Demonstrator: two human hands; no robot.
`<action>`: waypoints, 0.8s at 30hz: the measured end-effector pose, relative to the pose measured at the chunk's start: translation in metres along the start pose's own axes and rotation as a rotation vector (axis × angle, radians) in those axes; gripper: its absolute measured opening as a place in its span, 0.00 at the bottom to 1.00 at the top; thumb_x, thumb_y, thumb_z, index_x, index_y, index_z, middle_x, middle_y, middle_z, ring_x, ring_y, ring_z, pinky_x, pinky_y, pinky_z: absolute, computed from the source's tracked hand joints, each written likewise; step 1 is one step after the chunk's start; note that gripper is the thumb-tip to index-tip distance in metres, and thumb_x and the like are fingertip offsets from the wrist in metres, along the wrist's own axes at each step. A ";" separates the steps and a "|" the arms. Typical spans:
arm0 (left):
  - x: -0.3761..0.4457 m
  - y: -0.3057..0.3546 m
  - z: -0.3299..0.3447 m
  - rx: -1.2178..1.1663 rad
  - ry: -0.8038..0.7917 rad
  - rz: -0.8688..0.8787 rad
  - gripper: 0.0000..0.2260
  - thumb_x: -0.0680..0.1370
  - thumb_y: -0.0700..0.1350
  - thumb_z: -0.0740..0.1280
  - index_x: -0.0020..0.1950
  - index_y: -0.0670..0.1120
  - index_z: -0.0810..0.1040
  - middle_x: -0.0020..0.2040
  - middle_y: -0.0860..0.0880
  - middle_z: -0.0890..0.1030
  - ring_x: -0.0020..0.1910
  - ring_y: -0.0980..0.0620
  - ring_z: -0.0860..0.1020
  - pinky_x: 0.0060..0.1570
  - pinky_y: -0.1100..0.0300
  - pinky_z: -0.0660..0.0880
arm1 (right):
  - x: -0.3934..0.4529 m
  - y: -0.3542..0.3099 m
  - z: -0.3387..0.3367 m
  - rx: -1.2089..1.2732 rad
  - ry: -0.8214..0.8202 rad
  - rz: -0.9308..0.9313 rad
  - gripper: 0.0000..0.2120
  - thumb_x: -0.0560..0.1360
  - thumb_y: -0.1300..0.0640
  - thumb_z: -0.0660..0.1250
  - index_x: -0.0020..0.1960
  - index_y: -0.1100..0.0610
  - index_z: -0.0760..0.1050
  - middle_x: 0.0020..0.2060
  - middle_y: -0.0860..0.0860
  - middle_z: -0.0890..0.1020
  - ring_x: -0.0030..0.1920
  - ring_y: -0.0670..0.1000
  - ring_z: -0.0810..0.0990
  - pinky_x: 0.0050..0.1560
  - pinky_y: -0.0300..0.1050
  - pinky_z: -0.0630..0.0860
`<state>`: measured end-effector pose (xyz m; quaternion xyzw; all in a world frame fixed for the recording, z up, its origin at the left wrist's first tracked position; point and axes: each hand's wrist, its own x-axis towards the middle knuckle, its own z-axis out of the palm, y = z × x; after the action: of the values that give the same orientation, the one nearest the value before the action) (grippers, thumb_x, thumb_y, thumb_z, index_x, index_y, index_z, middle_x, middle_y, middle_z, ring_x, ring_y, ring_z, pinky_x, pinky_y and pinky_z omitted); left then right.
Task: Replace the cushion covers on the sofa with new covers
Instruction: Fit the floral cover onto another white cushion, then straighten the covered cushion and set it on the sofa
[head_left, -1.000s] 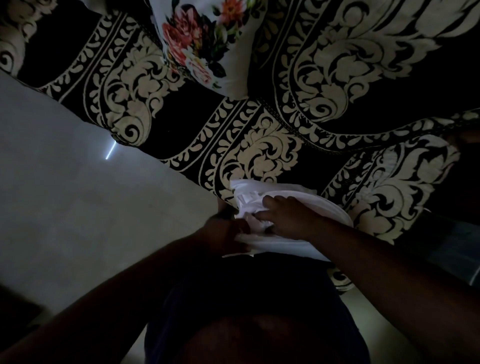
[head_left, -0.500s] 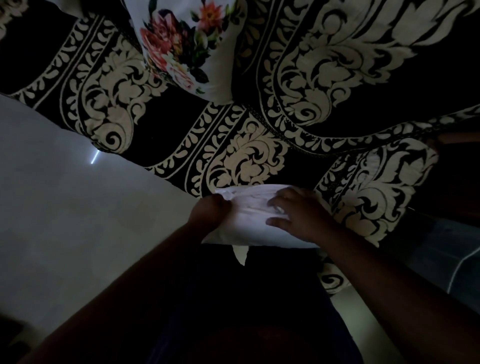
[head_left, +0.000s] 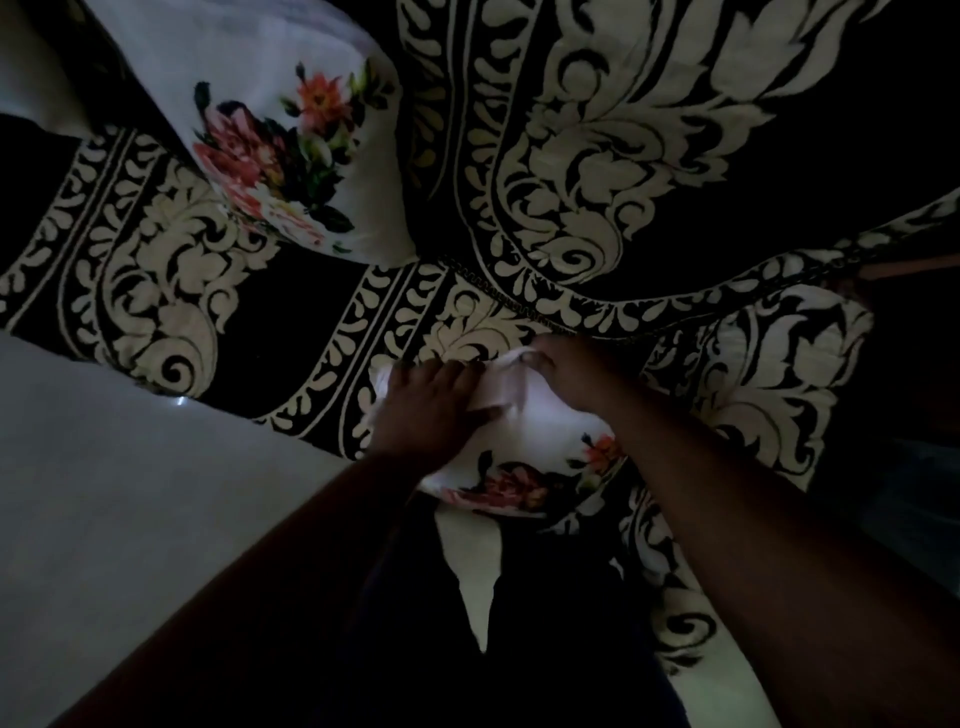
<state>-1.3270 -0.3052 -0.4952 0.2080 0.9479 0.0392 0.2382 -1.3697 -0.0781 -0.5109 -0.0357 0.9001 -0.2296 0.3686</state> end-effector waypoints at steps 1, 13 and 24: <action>0.026 -0.008 0.002 0.013 -0.037 0.050 0.31 0.80 0.70 0.50 0.74 0.51 0.70 0.66 0.49 0.79 0.64 0.44 0.75 0.68 0.41 0.63 | 0.021 0.011 -0.001 0.012 -0.028 0.024 0.17 0.84 0.46 0.58 0.61 0.56 0.78 0.54 0.57 0.82 0.54 0.59 0.80 0.55 0.55 0.77; 0.114 0.029 0.131 -0.174 0.190 -0.024 0.32 0.84 0.61 0.52 0.84 0.48 0.51 0.84 0.45 0.49 0.83 0.45 0.44 0.76 0.31 0.46 | 0.050 0.086 0.131 -0.140 0.467 0.253 0.35 0.81 0.31 0.46 0.83 0.46 0.47 0.83 0.54 0.46 0.82 0.58 0.43 0.75 0.73 0.48; 0.227 -0.062 0.158 -0.139 0.000 -0.116 0.47 0.72 0.81 0.45 0.83 0.55 0.44 0.84 0.48 0.43 0.82 0.45 0.40 0.74 0.27 0.43 | 0.149 0.096 0.132 -0.069 0.488 0.368 0.36 0.77 0.26 0.48 0.81 0.37 0.47 0.83 0.47 0.44 0.81 0.54 0.38 0.68 0.82 0.42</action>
<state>-1.4580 -0.2715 -0.7448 0.1356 0.9533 0.0910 0.2541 -1.3779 -0.0785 -0.7323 0.1719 0.9606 -0.1302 0.1755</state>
